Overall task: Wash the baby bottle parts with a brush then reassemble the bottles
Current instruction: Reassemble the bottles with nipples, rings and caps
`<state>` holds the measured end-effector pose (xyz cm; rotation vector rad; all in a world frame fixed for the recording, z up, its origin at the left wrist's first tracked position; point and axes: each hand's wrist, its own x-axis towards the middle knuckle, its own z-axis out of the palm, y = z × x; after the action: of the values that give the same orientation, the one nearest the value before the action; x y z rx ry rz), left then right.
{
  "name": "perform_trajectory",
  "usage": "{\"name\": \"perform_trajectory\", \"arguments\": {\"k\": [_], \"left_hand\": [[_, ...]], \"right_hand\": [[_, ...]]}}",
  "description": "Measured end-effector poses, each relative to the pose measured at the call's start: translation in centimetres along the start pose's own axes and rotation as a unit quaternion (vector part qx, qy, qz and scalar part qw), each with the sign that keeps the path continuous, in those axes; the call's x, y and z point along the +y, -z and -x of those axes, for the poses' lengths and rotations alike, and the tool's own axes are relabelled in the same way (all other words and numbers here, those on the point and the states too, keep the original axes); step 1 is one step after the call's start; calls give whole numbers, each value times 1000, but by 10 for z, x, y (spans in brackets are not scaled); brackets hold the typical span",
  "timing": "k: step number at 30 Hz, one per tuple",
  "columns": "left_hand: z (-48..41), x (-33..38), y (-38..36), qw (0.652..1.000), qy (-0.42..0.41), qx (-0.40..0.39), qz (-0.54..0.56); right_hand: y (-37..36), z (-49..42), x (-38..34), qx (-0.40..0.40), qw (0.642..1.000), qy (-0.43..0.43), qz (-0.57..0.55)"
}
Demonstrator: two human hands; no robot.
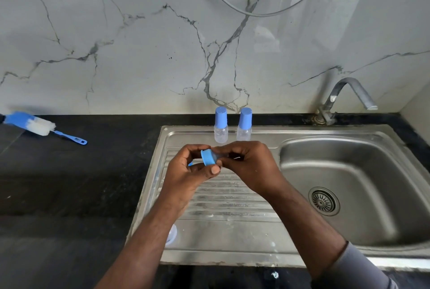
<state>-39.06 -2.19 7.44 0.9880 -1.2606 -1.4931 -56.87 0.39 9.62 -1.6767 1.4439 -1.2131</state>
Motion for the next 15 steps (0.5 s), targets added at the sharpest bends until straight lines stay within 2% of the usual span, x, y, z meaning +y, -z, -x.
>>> {"name": "perform_trajectory", "arguments": {"k": [5,9,13,15], "left_hand": [[1,4,-8,999,-8,32,17],[1,12,-10,999,-35,23,12],[-3,21,-7,997,26,-19,71],[-3,23,-5,996,46,-33,75]], "right_hand": [[0,-1,-6,51,998,-3,-45],[-4,4,-10,98,994,52,-3],[1,-1,-10,41,996,35,-75],[7,-3,-9,22,996,80,-39]]}}
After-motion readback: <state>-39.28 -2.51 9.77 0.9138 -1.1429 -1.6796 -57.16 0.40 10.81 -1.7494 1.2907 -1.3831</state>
